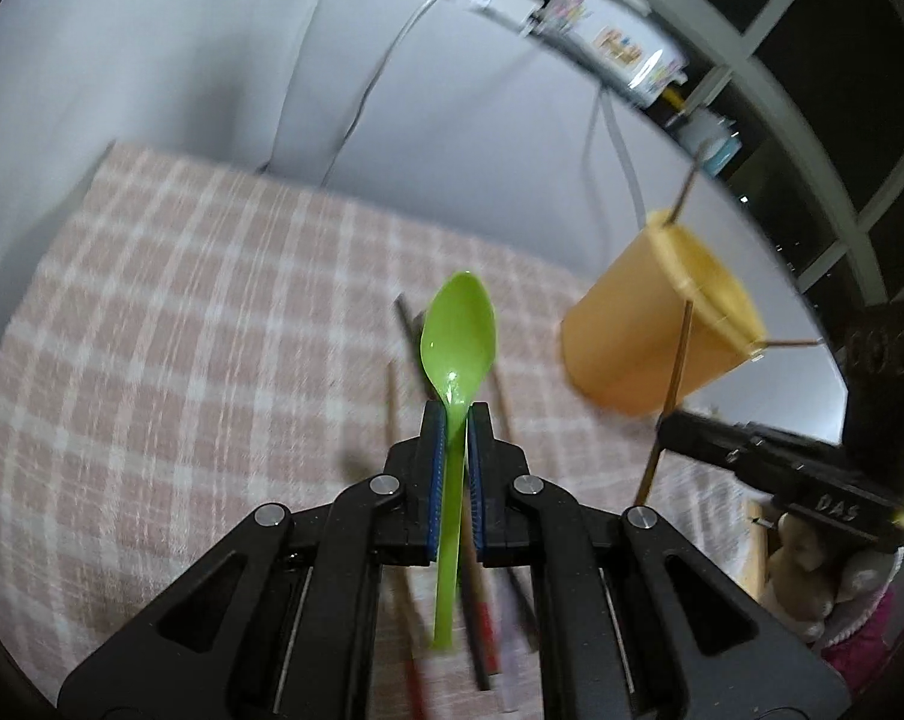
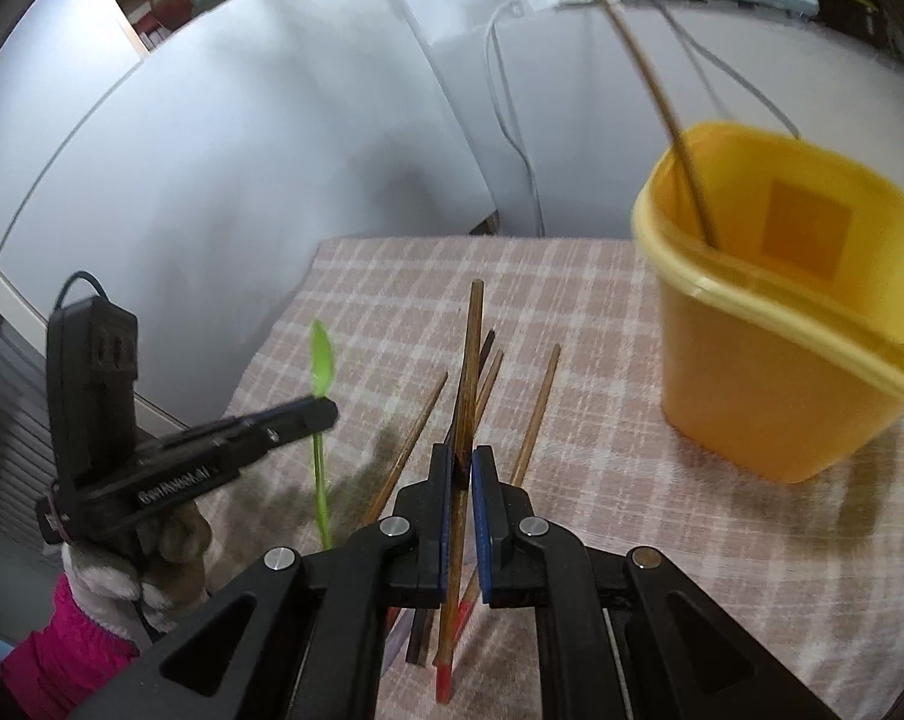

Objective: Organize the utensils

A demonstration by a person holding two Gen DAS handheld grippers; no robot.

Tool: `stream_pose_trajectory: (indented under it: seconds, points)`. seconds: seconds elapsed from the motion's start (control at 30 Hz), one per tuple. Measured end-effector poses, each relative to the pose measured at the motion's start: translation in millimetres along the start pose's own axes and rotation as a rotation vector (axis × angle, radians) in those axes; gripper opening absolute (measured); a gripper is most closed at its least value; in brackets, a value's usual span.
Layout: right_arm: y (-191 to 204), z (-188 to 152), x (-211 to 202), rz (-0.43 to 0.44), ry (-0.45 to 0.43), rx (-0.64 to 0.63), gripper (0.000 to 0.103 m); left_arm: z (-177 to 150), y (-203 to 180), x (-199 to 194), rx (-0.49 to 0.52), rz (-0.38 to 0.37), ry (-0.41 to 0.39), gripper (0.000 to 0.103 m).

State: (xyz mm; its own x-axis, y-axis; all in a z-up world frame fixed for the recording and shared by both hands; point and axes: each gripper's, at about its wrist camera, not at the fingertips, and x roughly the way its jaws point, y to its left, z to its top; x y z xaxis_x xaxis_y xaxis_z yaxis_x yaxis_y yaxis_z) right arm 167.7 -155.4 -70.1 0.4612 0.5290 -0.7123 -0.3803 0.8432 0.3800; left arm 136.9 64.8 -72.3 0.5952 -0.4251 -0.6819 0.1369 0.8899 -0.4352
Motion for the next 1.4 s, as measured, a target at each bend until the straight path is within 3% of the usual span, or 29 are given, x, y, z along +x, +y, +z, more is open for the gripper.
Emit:
stream_pose_trajectory:
  seconds: [0.5,0.57,0.63,0.67,0.83,1.03,1.27,1.4]
  points:
    - [-10,1,-88,-0.045,-0.170,-0.031,0.003,25,-66,-20,0.116,-0.062,-0.110,0.005]
    - [-13,0,-80,-0.036,-0.145,-0.014,0.006,25,-69,-21,0.121,-0.063,-0.114,0.005]
    - [-20,-3,-63,-0.022,-0.088,0.024,0.026,25,-69,-22,0.125,-0.059,-0.115,0.005]
    - [-23,-6,-51,-0.018,-0.056,0.042,0.026,26,-71,-22,0.125,-0.057,-0.114,0.005]
    - [-30,-15,10,-0.084,0.066,0.073,0.023,21,-59,-24,0.112,-0.036,-0.111,0.005]
    - [-30,-11,60,-0.161,0.143,0.067,0.021,14,-40,-30,0.089,-0.015,-0.113,0.005]
    - [-34,-2,98,-0.285,0.175,0.063,0.014,9,-30,-34,0.078,-0.014,-0.114,0.005]
    - [-33,1,107,-0.307,0.172,0.046,0.008,9,-30,-36,0.082,-0.014,-0.119,0.005]
